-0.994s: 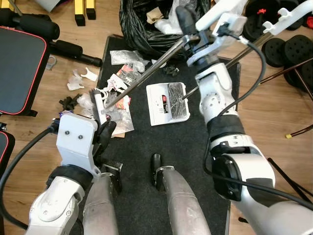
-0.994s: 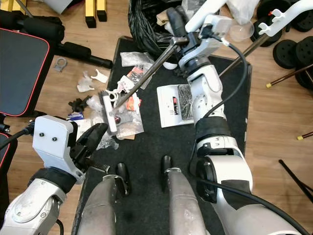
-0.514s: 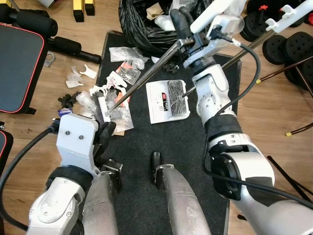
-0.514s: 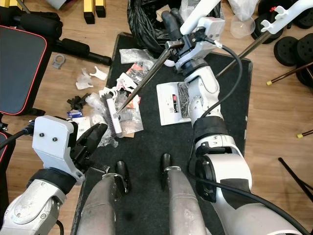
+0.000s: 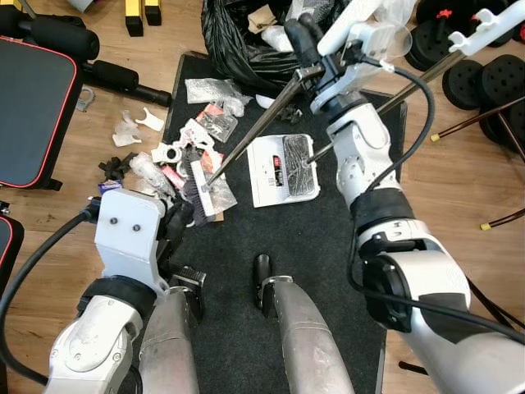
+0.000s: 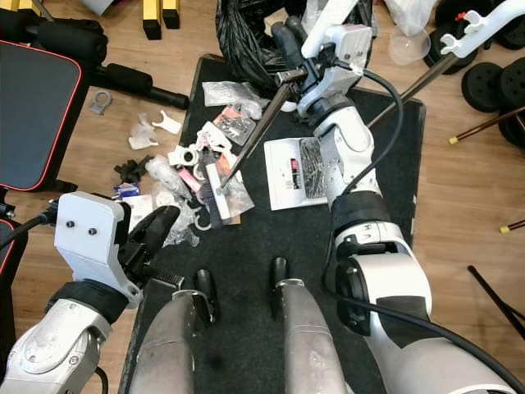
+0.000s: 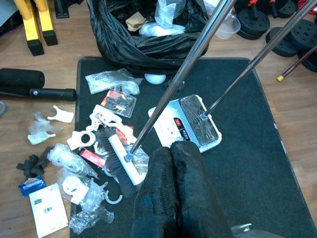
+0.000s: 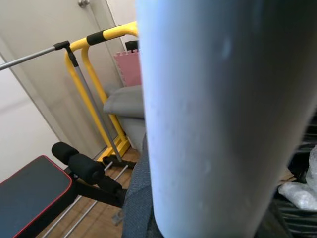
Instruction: Sweep floor
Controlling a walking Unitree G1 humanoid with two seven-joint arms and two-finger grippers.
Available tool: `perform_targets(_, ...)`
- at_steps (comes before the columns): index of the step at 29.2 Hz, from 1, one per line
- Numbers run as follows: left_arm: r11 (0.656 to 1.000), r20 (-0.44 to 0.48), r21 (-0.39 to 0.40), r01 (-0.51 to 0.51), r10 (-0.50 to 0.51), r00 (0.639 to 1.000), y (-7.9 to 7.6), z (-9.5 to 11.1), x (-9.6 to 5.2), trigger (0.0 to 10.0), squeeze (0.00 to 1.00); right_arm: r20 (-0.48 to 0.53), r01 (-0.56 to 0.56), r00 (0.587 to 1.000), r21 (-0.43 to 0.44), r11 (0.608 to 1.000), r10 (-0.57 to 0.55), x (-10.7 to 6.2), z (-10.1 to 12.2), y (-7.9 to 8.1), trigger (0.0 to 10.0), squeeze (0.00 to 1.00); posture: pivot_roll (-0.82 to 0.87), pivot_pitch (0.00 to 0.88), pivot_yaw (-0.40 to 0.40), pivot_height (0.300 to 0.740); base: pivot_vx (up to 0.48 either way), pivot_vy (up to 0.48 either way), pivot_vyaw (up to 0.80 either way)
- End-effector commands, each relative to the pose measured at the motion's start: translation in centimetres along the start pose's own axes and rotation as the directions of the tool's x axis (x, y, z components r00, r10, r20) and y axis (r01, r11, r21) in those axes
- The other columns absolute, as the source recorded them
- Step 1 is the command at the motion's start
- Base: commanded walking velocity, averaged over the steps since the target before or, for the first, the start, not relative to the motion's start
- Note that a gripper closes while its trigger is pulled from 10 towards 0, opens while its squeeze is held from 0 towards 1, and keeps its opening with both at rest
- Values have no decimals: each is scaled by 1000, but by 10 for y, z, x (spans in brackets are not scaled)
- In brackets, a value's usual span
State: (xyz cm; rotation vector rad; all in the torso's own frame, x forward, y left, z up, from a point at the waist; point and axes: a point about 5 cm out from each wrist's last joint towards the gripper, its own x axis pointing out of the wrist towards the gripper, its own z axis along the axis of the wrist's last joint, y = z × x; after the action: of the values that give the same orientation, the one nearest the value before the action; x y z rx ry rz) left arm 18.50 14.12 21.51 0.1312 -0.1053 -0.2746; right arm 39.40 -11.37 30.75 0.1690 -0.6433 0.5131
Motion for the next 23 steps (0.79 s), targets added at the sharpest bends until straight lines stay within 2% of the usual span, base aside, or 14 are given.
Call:
perform_targets(1, 997, -31, -3, -82, 82, 996, 2, -4, -3, 10000, 0, 32, -14, 999, -102, 995, 18, 1, 12, -4, 10000, 0, -34, 597, -166, 740, 0, 0, 0)
perform_targets(4, 997, -31, -3, -83, 82, 996, 2, -5, -3, 10000, 0, 33, -17, 999, -125, 992, 21, 2, 14, -4, 10000, 0, -34, 594, -167, 740, 0, 0, 0)
perform_targets(7, 996, -29, -5, -84, 83, 996, 1, -5, -1, 10000, 0, 59, -36, 997, -194, 980, 48, 7, 27, -2, 10000, 0, -40, 590, -170, 740, 0, 0, 0)
perform_targets(12, 997, -29, -6, -83, 83, 996, 1, -5, 0, 10000, 0, 70, -32, 996, -201, 979, 47, 10, 31, -2, 10000, 0, -40, 590, -170, 740, 0, 0, 0)
perform_targets(17, 997, -28, -8, -83, 83, 996, 1, -6, 0, 10000, 0, 105, -5, 994, -185, 983, 25, 14, 41, -4, 10000, 0, -46, 582, -172, 740, 0, 0, 0)
perform_targets(23, 996, -29, -8, -84, 84, 996, 1, -6, 1, 10000, 0, 149, 30, 989, -101, 994, -15, 14, 46, -7, 10000, 0, -45, 578, -172, 740, 0, 0, 0)
